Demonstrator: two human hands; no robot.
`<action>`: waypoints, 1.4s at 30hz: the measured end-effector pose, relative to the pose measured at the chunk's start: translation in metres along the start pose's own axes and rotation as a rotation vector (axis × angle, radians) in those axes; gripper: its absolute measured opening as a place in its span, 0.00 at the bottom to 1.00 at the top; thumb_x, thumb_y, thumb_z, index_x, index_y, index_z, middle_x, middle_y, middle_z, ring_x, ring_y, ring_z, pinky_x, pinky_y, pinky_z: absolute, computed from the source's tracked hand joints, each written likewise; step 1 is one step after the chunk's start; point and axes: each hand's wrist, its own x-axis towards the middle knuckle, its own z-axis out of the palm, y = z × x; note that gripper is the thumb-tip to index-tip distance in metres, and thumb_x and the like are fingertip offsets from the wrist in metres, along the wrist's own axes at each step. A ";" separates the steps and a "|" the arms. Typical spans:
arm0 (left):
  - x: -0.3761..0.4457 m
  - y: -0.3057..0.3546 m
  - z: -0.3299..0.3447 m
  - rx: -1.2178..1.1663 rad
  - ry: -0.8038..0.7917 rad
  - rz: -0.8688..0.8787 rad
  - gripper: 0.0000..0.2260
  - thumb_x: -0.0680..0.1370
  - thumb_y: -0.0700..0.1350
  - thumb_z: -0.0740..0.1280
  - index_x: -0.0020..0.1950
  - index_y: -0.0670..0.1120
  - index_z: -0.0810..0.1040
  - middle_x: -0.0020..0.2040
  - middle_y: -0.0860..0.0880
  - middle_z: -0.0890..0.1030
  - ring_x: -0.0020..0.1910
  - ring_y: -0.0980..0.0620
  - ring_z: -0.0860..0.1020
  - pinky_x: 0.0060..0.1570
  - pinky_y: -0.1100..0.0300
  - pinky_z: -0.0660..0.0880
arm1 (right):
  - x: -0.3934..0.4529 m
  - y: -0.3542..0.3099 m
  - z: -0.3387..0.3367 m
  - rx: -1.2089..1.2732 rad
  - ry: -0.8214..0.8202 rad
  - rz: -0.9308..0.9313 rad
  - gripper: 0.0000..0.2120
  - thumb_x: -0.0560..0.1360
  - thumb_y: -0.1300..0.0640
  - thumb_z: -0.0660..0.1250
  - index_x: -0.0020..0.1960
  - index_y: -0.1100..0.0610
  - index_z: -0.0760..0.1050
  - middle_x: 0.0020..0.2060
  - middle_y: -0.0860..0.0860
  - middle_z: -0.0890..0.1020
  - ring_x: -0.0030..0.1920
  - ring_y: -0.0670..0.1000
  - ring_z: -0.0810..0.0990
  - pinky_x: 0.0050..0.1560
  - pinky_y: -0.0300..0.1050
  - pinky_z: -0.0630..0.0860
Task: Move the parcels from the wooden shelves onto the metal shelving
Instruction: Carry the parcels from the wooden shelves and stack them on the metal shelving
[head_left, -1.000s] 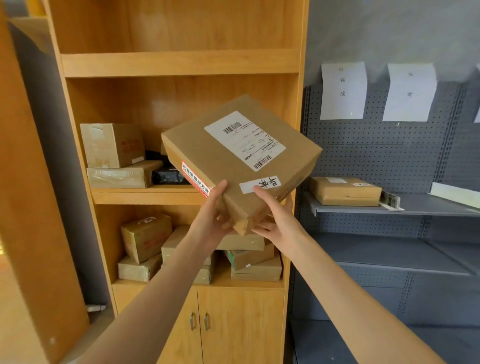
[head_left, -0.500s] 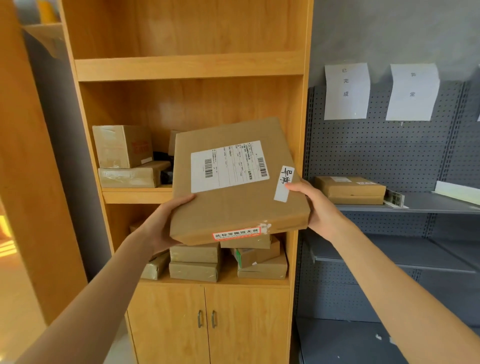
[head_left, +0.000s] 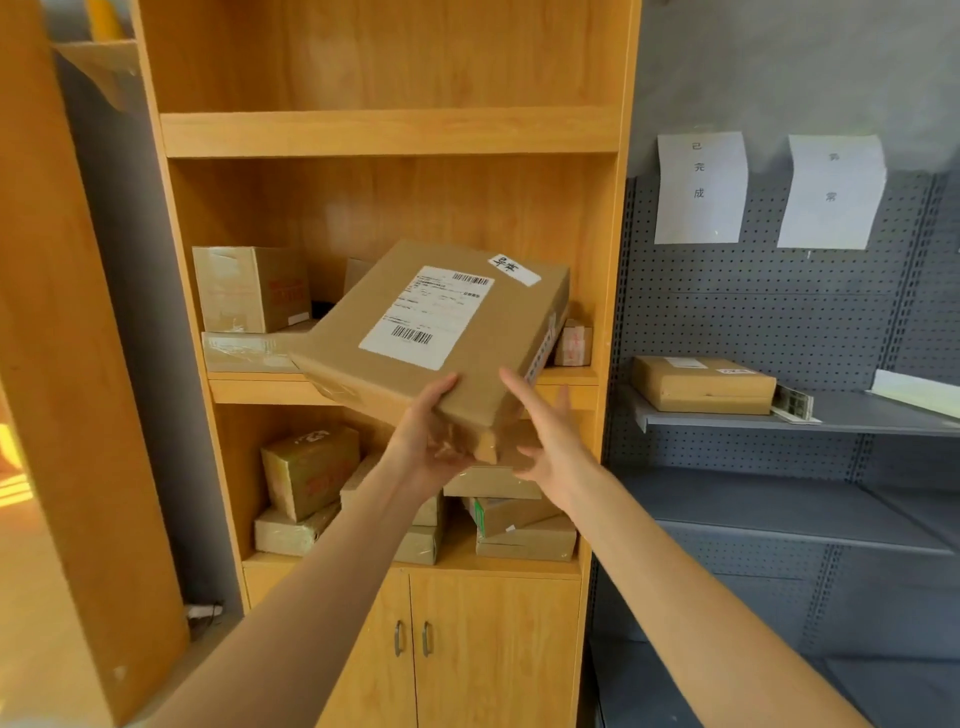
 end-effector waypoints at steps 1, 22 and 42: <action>-0.001 -0.003 0.005 0.018 -0.021 -0.001 0.09 0.74 0.48 0.70 0.49 0.47 0.72 0.51 0.44 0.76 0.51 0.46 0.75 0.54 0.45 0.76 | 0.002 0.000 0.006 0.009 -0.006 -0.020 0.67 0.45 0.34 0.78 0.76 0.36 0.43 0.71 0.54 0.67 0.65 0.59 0.71 0.63 0.63 0.70; 0.027 0.044 -0.074 0.528 0.005 0.041 0.34 0.65 0.58 0.73 0.69 0.55 0.65 0.60 0.45 0.74 0.57 0.44 0.74 0.49 0.44 0.77 | 0.012 -0.020 -0.068 -0.109 -0.095 -0.129 0.44 0.62 0.55 0.77 0.73 0.40 0.61 0.61 0.51 0.78 0.59 0.55 0.77 0.56 0.60 0.77; 0.096 -0.071 0.033 0.576 -0.317 -0.012 0.28 0.70 0.56 0.73 0.67 0.62 0.65 0.57 0.49 0.77 0.54 0.47 0.77 0.50 0.44 0.78 | -0.031 -0.021 -0.200 -0.188 0.407 -0.167 0.36 0.66 0.50 0.77 0.70 0.43 0.66 0.58 0.47 0.79 0.58 0.52 0.79 0.56 0.58 0.78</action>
